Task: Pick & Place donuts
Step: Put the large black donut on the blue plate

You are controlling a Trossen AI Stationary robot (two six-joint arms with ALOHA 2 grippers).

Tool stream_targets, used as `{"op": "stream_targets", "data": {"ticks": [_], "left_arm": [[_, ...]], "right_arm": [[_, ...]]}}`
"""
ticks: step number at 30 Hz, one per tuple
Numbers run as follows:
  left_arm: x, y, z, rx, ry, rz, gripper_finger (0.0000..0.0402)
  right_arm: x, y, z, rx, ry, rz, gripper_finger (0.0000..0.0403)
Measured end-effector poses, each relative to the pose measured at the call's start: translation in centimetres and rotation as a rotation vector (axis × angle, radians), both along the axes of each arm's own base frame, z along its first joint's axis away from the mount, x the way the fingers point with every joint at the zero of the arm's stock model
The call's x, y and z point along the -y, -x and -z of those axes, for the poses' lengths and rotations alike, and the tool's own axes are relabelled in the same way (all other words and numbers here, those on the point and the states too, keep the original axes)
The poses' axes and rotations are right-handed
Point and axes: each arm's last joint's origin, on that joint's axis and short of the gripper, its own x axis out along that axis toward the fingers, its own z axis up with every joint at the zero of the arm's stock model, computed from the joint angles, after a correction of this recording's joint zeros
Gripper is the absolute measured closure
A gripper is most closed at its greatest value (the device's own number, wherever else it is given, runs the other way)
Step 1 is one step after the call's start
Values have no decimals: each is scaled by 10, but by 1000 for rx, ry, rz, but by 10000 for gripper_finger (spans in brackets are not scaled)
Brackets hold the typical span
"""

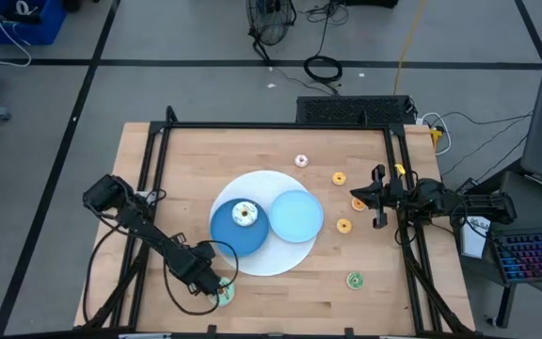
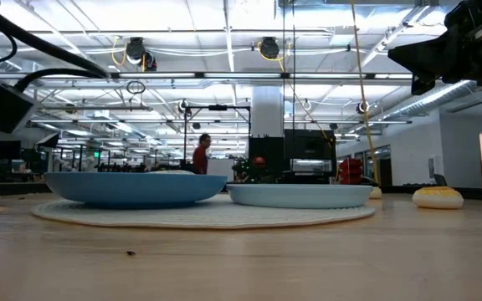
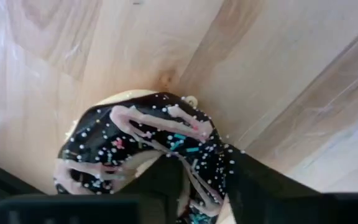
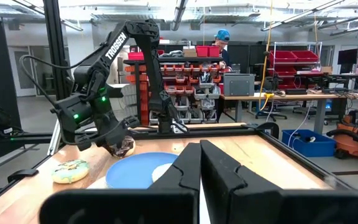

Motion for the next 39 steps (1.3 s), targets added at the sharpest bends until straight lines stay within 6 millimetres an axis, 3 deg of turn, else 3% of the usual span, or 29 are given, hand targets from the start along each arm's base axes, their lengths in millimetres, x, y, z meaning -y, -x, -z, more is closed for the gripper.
{"op": "stream_targets", "data": {"ticks": [7, 14, 23, 32, 39], "left_arm": [[-8, 1, -5, -34, -21, 4, 388], [-21, 3, -28, 4, -14, -17, 385], [-51, 1, -69, 187, 6, -60, 389], [-93, -35, -99, 330, -74, 84, 391], [-115, -61, -80, 319, -66, 173, 391]], "right_arm": [[0, 0, 0, 0, 0, 0, 403], [0, 0, 0, 0, 0, 0, 403], [0, 0, 0, 0, 0, 0, 403], [0, 0, 0, 0, 0, 0, 403], [0, 0, 0, 0, 0, 0, 403]]}}
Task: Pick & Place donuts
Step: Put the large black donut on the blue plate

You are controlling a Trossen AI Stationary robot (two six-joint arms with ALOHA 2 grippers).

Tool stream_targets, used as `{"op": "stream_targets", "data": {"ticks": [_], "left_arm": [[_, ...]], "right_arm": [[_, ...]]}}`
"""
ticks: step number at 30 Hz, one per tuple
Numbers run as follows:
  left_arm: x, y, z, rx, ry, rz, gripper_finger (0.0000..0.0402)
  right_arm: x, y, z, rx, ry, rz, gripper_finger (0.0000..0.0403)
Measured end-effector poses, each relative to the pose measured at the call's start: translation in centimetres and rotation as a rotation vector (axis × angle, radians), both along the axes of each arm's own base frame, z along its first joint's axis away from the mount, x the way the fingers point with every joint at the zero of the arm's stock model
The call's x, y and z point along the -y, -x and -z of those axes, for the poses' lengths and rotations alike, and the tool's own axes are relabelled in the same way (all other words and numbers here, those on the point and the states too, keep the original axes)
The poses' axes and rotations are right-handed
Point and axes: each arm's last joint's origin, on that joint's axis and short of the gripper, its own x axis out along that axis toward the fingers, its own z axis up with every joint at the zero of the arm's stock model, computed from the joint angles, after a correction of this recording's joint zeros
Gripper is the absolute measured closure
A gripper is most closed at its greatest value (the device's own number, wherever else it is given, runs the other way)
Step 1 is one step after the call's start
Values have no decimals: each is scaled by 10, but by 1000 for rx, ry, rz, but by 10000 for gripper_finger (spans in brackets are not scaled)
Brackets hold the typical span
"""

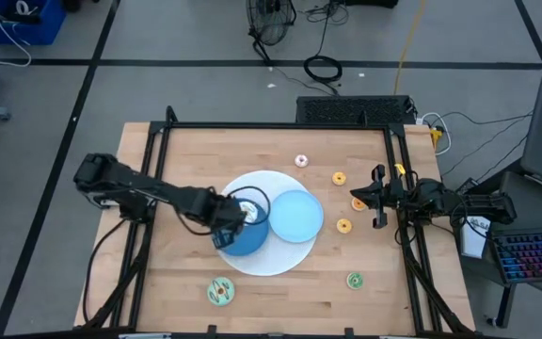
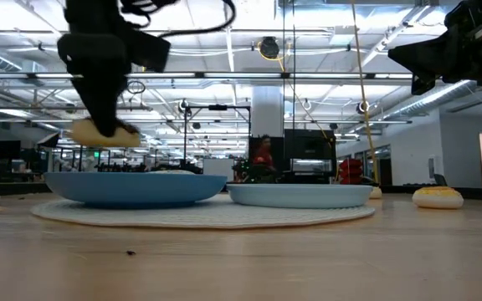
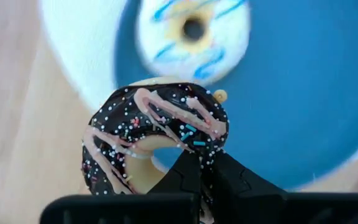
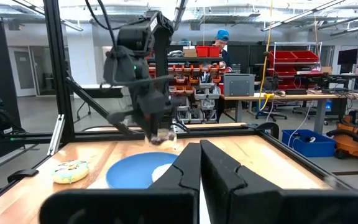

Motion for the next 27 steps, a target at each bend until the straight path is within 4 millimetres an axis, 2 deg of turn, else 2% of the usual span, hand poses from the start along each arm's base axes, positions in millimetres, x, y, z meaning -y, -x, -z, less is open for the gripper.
{"op": "stream_targets", "data": {"ticks": [5, 12, 27], "left_arm": [[4, -16, 16, 24, 70, 80, 388], [8, -18, 27, -37, 117, 93, 386], [10, -18, 27, -42, 151, 62, 275]], "right_arm": [[0, 0, 0, 0, 0, 0, 403], [0, 0, 0, 0, 0, 0, 403], [0, 0, 0, 0, 0, 0, 403]]}}
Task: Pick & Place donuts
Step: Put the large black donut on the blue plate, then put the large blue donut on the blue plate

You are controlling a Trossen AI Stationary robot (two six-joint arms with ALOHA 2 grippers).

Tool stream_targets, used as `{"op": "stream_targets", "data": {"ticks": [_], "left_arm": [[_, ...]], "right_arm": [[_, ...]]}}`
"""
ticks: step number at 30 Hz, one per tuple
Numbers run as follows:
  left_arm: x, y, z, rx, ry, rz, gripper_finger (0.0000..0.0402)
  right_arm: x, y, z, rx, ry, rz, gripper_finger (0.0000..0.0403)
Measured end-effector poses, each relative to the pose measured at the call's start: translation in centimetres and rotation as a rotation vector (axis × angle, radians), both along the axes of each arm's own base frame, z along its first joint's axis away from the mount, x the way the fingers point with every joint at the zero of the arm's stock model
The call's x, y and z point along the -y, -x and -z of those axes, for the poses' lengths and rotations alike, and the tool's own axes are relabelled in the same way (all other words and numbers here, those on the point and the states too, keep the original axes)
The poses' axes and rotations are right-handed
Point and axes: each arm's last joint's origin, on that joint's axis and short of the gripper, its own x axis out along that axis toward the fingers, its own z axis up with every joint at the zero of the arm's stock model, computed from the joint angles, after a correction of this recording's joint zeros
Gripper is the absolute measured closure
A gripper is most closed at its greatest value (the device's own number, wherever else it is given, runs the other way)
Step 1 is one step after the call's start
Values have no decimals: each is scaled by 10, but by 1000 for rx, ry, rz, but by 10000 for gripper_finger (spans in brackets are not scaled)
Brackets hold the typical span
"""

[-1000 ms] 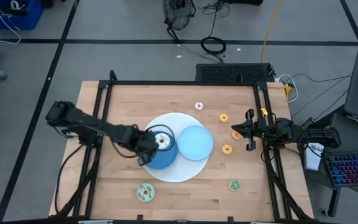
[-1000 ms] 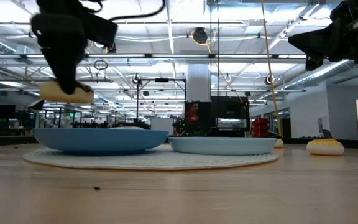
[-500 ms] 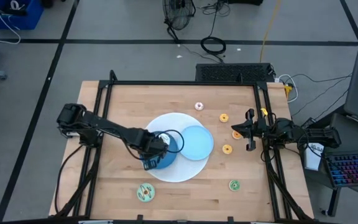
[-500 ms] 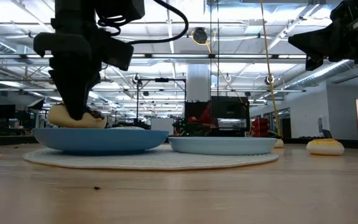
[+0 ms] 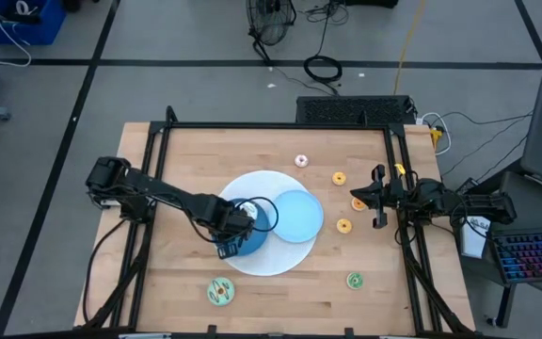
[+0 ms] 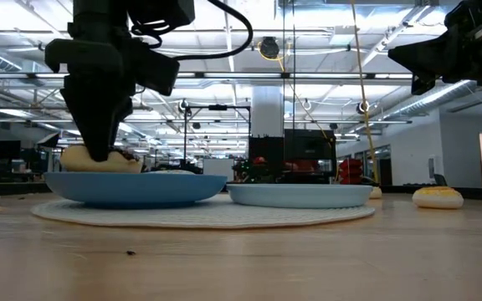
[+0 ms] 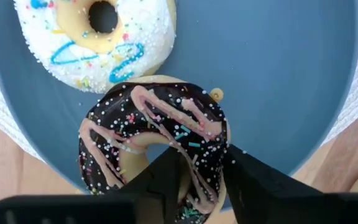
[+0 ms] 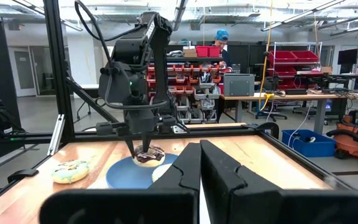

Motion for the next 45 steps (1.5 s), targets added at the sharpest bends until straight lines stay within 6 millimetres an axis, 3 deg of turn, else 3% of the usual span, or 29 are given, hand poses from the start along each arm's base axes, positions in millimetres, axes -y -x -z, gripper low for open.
{"op": "stream_targets", "data": {"ticks": [15, 22, 31, 38, 45], "left_arm": [[2, 1, 0, -23, 82, 13, 232], [5, 3, -1, -56, 190, 21, 237], [12, -8, -19, -22, 337, -27, 243], [14, -19, -29, 56, 353, -91, 245], [13, -39, -36, 256, 401, -157, 248]], "right_arm": [[0, 0, 0, 0, 0, 0, 403], [0, 0, 0, 0, 0, 0, 403], [0, 0, 0, 0, 0, 0, 403], [0, 0, 0, 0, 0, 0, 403], [0, 0, 0, 0, 0, 0, 403]]}}
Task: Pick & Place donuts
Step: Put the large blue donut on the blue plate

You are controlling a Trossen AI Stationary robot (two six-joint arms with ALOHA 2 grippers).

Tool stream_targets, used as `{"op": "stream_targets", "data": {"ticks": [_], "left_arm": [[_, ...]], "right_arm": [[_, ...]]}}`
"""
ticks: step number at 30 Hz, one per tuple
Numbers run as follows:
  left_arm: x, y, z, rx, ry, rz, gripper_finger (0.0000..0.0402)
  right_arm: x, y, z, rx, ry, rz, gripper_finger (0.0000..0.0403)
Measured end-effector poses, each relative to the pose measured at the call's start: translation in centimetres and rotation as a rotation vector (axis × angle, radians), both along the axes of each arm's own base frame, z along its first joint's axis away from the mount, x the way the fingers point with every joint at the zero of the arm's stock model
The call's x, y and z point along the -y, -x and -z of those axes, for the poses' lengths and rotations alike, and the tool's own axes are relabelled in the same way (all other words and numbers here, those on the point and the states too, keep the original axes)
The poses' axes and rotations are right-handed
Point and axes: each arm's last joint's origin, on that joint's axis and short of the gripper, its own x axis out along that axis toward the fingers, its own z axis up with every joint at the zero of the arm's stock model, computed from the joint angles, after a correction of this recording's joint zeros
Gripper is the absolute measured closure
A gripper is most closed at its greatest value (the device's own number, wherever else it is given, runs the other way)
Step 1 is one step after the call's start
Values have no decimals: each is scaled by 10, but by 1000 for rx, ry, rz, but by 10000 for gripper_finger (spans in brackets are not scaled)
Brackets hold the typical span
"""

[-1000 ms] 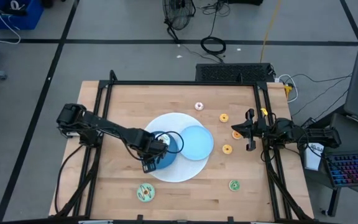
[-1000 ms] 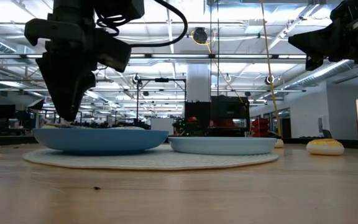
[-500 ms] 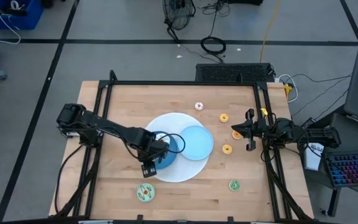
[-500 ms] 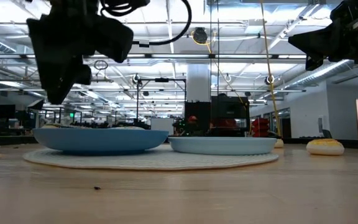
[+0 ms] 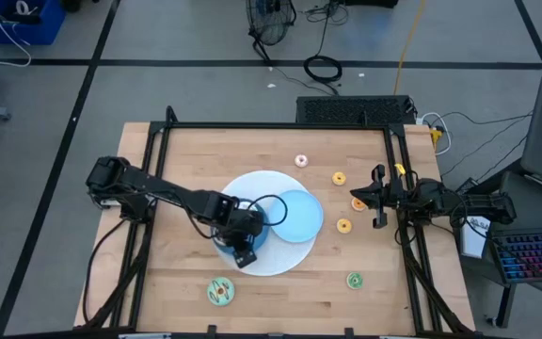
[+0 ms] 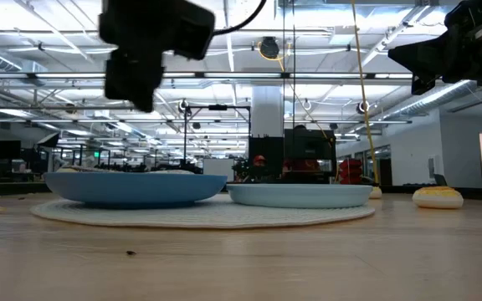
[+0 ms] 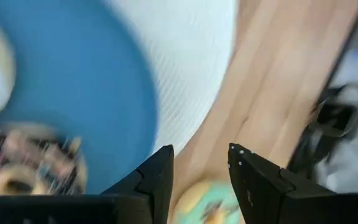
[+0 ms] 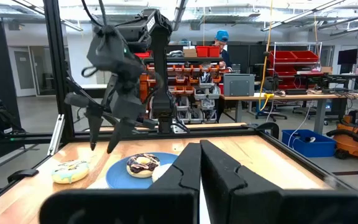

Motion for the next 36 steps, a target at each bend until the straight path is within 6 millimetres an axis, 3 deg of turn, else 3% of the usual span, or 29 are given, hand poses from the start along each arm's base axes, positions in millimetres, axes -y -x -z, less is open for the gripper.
{"op": "stream_targets", "data": {"ticks": [5, 10, 15, 21, 29, 36], "left_arm": [[6, -18, -12, 224, 80, 27, 249], [51, -23, -34, 537, 100, 237, 249], [97, -4, -64, 509, -110, 233, 250], [137, 20, -80, 470, -267, 163, 250], [152, 54, -38, 134, -330, -2, 250], [176, 51, 4, 37, -314, 55, 250]], "right_arm": [[0, 0, 0, 0, 0, 0, 403], [0, 0, 0, 0, 0, 0, 403], [0, 0, 0, 0, 0, 0, 403], [0, 0, 0, 0, 0, 0, 403], [0, 0, -1, 7, 0, 0, 403], [0, 0, -1, 9, 0, 0, 403]]}}
